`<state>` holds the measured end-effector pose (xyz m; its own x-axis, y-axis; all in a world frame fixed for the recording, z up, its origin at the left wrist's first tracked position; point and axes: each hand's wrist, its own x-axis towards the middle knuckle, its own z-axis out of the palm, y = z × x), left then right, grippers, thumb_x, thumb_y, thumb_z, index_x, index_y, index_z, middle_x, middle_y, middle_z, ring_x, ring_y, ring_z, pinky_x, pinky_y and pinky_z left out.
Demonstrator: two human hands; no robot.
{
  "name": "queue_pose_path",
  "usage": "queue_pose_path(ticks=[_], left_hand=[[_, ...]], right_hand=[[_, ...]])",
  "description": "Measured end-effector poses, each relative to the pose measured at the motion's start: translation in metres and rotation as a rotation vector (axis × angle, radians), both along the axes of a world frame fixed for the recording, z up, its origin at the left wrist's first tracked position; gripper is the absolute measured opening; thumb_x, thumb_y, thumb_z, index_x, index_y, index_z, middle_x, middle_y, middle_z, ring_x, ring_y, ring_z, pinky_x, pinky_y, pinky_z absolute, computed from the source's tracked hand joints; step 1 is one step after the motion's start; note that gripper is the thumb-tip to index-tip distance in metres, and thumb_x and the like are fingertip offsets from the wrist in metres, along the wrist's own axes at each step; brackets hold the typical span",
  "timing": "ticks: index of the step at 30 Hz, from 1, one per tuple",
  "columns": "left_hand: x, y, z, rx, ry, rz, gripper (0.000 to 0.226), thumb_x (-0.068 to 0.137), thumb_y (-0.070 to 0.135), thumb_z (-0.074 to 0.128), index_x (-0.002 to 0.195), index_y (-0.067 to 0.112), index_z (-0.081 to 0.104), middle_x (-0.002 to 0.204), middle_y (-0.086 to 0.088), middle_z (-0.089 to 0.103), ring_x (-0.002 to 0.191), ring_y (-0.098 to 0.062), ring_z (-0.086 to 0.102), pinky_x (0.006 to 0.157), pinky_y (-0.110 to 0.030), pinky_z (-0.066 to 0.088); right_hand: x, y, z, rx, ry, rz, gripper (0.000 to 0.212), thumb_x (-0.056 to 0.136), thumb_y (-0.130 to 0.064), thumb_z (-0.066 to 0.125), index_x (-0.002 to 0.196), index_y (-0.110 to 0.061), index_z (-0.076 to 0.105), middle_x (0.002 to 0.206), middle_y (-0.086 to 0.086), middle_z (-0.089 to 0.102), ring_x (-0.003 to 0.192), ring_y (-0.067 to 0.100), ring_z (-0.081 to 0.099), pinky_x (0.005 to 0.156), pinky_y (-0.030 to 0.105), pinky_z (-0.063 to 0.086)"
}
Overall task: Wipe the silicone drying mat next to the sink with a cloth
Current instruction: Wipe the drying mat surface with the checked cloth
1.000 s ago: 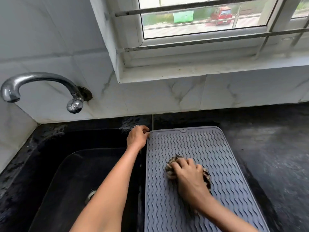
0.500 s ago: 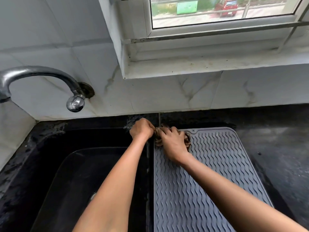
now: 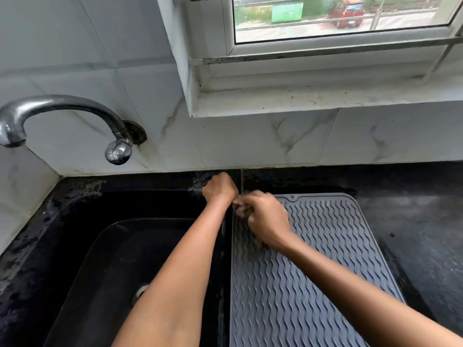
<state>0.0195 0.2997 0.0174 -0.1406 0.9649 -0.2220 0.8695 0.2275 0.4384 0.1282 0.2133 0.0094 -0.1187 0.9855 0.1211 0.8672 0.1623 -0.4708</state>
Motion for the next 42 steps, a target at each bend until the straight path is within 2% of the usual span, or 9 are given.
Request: queue_pose_path(ticks=[5,10,15,18,22,30,34,37,42], left_hand=[[-0.005,0.001,-0.005,0.001,-0.056,0.05,0.021,0.084,0.017,0.063,0.071,0.028,0.073,0.1,0.002,0.072,0.098,-0.022,0.067,0.074,-0.029,0.046],[-0.001,0.004,-0.007,0.027,-0.045,0.049,0.031,0.081,0.014,0.068,0.053,0.027,0.064,0.095,0.003,0.074,0.096,-0.023,0.067,0.071,-0.028,0.044],[0.0,0.005,-0.006,0.019,-0.033,0.019,0.03,0.078,0.018,0.073,0.052,0.027,0.062,0.096,0.003,0.074,0.098,-0.023,0.066,0.072,-0.028,0.042],[0.004,-0.003,0.0,0.035,-0.016,-0.057,0.018,0.079,0.019,0.071,0.064,0.027,0.067,0.099,0.0,0.074,0.099,-0.024,0.066,0.075,-0.03,0.046],[0.002,-0.022,-0.014,-0.002,-0.231,-0.176,0.013,0.086,0.014,0.064,0.088,0.019,0.075,0.097,-0.005,0.075,0.096,-0.019,0.068,0.083,-0.026,0.052],[0.004,-0.032,-0.021,0.003,-0.214,-0.187,0.015,0.091,0.009,0.06,0.099,0.013,0.072,0.106,-0.007,0.071,0.097,-0.017,0.065,0.088,-0.026,0.048],[0.013,-0.039,-0.015,0.024,-0.116,-0.177,0.021,0.093,0.005,0.052,0.098,0.014,0.07,0.112,-0.009,0.068,0.101,-0.022,0.063,0.091,-0.034,0.05],[0.017,-0.053,-0.011,0.031,-0.021,-0.254,0.023,0.092,0.007,0.055,0.112,0.012,0.066,0.124,-0.011,0.063,0.11,-0.025,0.06,0.092,-0.032,0.048],[0.005,-0.078,-0.018,-0.137,-0.033,-0.374,0.046,0.099,0.032,0.045,0.14,0.013,0.044,0.148,-0.009,0.043,0.138,-0.026,0.038,0.116,-0.039,0.027]], right_hand=[[-0.017,0.017,-0.024,-0.013,-0.32,-0.002,0.047,0.085,-0.012,0.049,0.131,-0.02,0.047,0.132,0.003,0.051,0.116,0.032,0.041,0.083,0.043,0.035],[-0.005,-0.058,-0.029,0.142,-0.126,0.176,0.037,0.077,-0.011,0.055,0.107,-0.026,0.07,0.112,-0.006,0.068,0.09,0.024,0.056,0.065,0.039,0.034],[-0.001,-0.099,-0.021,0.013,-0.052,0.34,0.033,0.062,-0.008,0.066,0.084,-0.031,0.074,0.088,-0.015,0.072,0.075,0.016,0.058,0.06,0.033,0.039],[0.002,-0.066,-0.01,0.034,0.061,0.194,0.033,0.079,-0.003,0.059,0.089,-0.032,0.072,0.101,-0.011,0.071,0.091,0.017,0.058,0.073,0.039,0.044],[-0.003,-0.026,-0.013,0.06,-0.214,0.039,0.041,0.082,-0.007,0.051,0.12,-0.021,0.058,0.135,0.004,0.05,0.113,0.031,0.046,0.083,0.042,0.036],[-0.01,-0.144,-0.023,0.049,-0.099,0.291,0.021,0.075,-0.013,0.057,0.085,-0.024,0.071,0.087,-0.003,0.068,0.075,0.019,0.057,0.061,0.034,0.044],[-0.006,-0.184,-0.015,-0.003,-0.028,0.38,0.029,0.07,-0.01,0.049,0.073,-0.027,0.073,0.069,-0.01,0.065,0.062,0.014,0.055,0.054,0.027,0.033],[0.0,-0.158,-0.004,0.001,0.137,0.223,0.026,0.076,-0.01,0.06,0.085,-0.031,0.073,0.09,-0.011,0.072,0.082,0.015,0.062,0.064,0.032,0.043],[-0.011,-0.122,-0.011,-0.004,-0.226,0.187,0.043,0.083,-0.009,0.046,0.125,-0.018,0.053,0.125,0.005,0.052,0.108,0.03,0.044,0.08,0.041,0.033]])
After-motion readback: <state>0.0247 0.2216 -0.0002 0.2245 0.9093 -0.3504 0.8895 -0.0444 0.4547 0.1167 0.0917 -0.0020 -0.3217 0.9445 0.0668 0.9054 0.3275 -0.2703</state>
